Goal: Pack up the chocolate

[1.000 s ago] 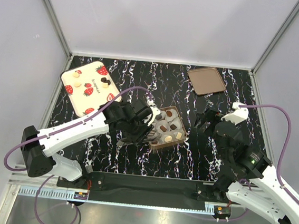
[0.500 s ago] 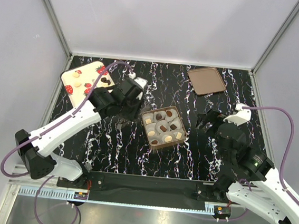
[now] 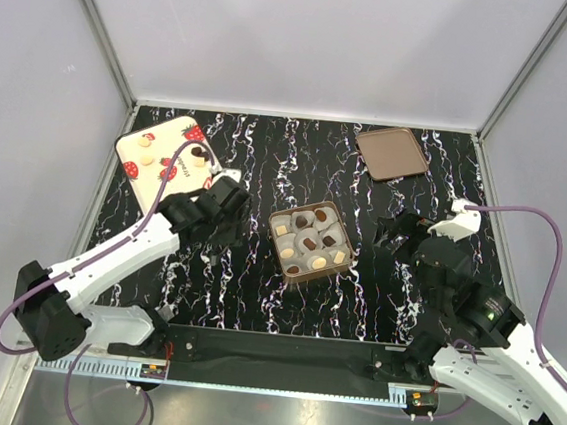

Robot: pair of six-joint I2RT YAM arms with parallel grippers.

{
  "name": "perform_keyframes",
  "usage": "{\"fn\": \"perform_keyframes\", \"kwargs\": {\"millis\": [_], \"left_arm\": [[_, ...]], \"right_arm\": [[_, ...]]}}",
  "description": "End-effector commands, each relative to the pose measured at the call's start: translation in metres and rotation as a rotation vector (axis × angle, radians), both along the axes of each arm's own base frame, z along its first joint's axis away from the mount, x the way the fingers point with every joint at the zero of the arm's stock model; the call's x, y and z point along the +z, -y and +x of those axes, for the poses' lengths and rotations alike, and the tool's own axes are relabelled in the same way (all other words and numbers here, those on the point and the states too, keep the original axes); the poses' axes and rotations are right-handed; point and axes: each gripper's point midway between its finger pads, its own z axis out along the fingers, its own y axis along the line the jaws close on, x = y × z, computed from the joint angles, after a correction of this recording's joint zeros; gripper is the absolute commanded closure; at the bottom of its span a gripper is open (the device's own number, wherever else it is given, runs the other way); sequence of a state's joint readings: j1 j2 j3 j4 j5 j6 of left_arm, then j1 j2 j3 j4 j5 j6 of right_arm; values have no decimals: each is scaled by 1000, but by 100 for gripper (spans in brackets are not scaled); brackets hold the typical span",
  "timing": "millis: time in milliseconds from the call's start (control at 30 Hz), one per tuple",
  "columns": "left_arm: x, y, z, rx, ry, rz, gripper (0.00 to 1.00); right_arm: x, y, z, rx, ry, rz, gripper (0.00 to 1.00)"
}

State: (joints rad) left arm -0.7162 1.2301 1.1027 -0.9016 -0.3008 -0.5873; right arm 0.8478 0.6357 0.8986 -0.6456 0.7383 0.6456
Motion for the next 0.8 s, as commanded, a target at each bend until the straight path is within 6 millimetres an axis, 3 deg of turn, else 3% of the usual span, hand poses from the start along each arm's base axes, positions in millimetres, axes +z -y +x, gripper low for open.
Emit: {"fn": "perform_keyframes", "kwargs": {"millis": [0,33,233,400,767], "left_arm": [[-3,2,4,85,69,-97,50],[-19,-1,-3,90,45,-87,50],[-53,-9,-15,150,10,-108,49],[-66,-10,-18,179,-7,-113,36],[-92,-14,-24,215,-54,-88,32]], "right_arm": [[10,-1,1,-4,16,39,0],[12,-2,1,-3,18,45,0],[12,-4,1,4,14,50,0],[9,-3,0,2,-5,49,0],[7,-5,1,3,-16,33,0]]}}
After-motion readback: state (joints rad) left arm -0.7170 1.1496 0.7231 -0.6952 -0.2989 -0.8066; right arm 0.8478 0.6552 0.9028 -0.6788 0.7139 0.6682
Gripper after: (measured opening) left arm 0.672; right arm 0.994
